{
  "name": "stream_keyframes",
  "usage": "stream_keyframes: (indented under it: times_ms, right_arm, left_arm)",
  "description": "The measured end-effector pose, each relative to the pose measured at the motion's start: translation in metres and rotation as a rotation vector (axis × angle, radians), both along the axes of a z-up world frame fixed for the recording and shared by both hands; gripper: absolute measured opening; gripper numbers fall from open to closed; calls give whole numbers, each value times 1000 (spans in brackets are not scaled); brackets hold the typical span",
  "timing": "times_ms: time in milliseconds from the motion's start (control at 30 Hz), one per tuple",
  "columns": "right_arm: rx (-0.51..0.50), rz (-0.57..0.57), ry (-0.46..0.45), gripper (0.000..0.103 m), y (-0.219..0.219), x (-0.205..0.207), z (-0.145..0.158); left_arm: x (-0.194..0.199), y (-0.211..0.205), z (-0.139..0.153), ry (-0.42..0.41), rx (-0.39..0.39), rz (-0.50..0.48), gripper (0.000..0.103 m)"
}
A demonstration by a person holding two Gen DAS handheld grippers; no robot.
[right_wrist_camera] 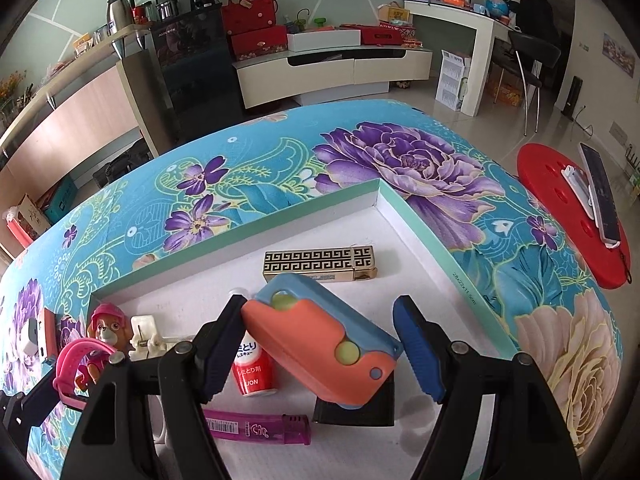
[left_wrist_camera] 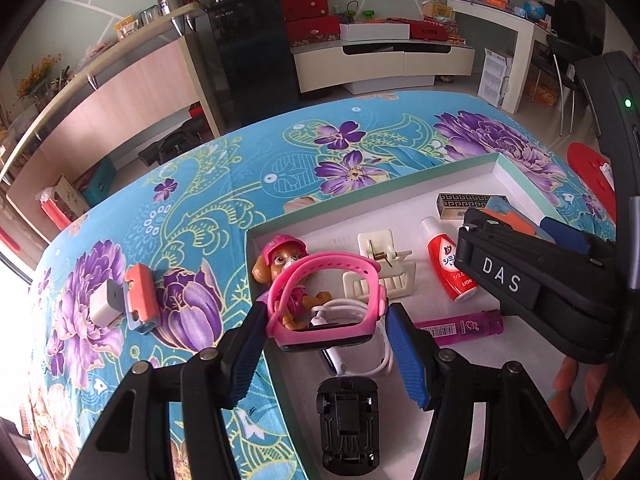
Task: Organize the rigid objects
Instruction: 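Lower the pink band and orange piece into the tray and open both tools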
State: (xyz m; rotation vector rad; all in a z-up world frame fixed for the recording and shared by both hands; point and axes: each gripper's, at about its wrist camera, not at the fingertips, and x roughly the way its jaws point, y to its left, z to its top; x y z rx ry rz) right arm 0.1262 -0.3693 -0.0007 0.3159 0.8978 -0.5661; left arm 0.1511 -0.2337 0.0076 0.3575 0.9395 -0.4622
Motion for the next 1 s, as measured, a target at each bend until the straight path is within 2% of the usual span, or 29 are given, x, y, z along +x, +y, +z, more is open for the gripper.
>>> stream_keyframes:
  times_ms: [567, 700, 933, 1000]
  right_arm:
    - [7, 16, 38, 76, 3, 6, -9]
    - [2, 19, 44, 76, 4, 7, -10]
    - [0, 28, 42, 76, 5, 8, -9]
    - [-9, 34, 33, 77, 7, 8, -6]
  left_arm:
    - [0, -4, -8, 12, 31, -6, 64]
    - [1, -4, -11, 20, 43, -2, 73]
    - [1, -2, -8, 22, 34, -2, 74]
    - [0, -2, -6, 20, 32, -1, 84]
